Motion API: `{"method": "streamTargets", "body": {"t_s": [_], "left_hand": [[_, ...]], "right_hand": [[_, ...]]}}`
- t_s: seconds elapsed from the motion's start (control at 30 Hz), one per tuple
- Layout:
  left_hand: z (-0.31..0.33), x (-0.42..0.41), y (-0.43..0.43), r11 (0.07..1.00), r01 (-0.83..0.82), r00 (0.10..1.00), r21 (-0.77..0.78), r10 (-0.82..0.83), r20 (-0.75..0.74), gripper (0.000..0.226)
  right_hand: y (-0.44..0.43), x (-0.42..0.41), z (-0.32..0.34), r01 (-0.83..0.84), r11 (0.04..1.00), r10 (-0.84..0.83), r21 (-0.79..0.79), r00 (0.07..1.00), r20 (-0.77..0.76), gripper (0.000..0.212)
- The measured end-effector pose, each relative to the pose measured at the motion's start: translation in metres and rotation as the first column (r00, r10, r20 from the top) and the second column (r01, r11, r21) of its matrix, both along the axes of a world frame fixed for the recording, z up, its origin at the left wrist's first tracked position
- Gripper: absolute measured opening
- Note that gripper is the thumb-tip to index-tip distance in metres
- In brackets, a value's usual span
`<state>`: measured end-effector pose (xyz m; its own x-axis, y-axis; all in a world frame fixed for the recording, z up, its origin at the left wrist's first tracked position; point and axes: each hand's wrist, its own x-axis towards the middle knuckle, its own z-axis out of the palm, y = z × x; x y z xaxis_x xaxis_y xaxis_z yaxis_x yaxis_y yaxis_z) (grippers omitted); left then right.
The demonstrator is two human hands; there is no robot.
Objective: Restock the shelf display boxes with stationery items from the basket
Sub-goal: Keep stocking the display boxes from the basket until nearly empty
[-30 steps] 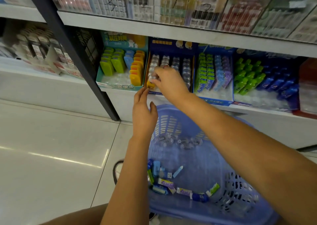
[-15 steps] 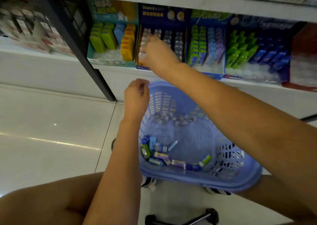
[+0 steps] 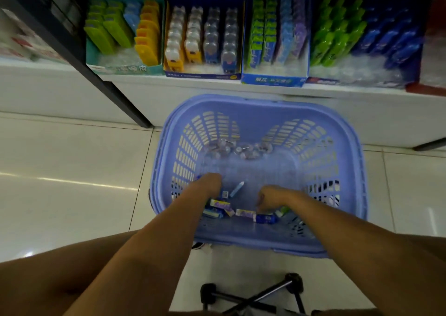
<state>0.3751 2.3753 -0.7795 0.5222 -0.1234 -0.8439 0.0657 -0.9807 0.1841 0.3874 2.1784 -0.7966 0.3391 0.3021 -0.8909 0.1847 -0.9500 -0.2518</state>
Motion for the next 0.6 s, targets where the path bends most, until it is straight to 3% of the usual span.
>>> {"method": "streamTargets", "body": {"t_s": [0.17,0.33,0.47,0.53,0.6], "left_hand": [[-0.02,-0.002,-0.014,0.977,0.181,0.983,0.113,-0.184,0.016,0.039],[-0.023,0.008,-0.015,0.982,0.147,0.988,0.121,-0.14,-0.068,0.046],[0.005,0.016,0.0,0.994,-0.032,0.996,0.102,0.04,-0.08,0.035],[0.028,0.029,0.018,0.987,-0.143,0.987,0.078,0.147,-0.058,0.016],[0.056,0.048,0.037,0.976,-0.215,0.976,0.043,0.216,-0.017,0.03]], "right_hand": [[0.01,0.011,-0.023,0.259,0.948,-0.28,0.184,0.955,0.1,0.023],[0.021,0.024,-0.043,0.399,0.836,-0.485,0.377,0.858,0.167,0.013],[0.045,0.035,-0.045,0.426,0.767,-0.557,0.479,0.813,0.168,0.017],[0.06,0.038,-0.047,0.437,0.77,-0.555,0.466,0.818,0.15,0.02],[0.077,0.037,-0.046,0.441,0.766,-0.532,0.467,0.843,0.077,0.023]]}}
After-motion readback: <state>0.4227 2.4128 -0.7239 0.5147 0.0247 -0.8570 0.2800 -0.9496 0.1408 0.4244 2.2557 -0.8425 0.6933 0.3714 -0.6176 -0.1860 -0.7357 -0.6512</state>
